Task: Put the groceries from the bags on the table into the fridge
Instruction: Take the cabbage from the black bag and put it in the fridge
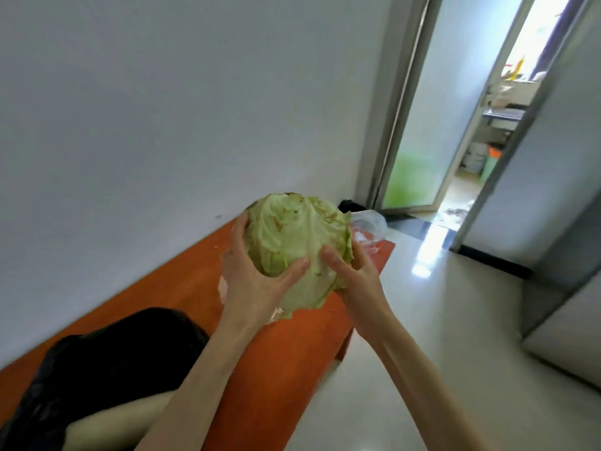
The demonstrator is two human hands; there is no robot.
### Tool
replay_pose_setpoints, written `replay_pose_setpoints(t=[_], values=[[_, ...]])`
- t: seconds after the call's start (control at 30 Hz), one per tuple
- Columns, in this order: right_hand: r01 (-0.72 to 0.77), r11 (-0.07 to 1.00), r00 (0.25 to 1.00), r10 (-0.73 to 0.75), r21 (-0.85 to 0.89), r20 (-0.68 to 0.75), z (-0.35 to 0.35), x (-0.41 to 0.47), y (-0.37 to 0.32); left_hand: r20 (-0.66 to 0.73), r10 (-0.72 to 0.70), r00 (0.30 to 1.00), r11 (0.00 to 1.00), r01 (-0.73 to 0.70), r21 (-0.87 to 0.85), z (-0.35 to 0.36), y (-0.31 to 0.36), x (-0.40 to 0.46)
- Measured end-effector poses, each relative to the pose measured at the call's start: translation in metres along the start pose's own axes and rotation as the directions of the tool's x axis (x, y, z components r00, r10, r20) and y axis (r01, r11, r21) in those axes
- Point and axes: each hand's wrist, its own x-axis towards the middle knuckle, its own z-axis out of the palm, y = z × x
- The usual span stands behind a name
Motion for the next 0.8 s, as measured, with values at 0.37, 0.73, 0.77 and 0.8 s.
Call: replay_pose_setpoints(t=[0.37, 0.73, 0.77, 0.8], values=[[0.274, 0.953, 0.867, -0.303, -0.131, -0.396, -0.228, -0.111, -0.146, 0.377, 0.361, 0.853, 0.914, -0.243, -0.325, 0.232, 0.148, -0.055], [0.346, 0.904, 0.717, -0.427, -0.251, -0.550, -0.462, -0.198, -0.262, 0.469, 0.537, 0.701, 0.791, -0.225, -0.569, 0.475, 0.272, -0.138], [0.357, 0.897, 0.706, -0.441, -0.260, -0.554, -0.481, -0.201, -0.270, 0.472, 0.546, 0.693, 0.784, -0.223, -0.579, 0.494, 0.281, -0.142], [0.362, 0.890, 0.691, -0.456, -0.278, -0.560, -0.499, -0.203, -0.277, 0.476, 0.555, 0.682, 0.777, -0.220, -0.589, 0.513, 0.289, -0.145]])
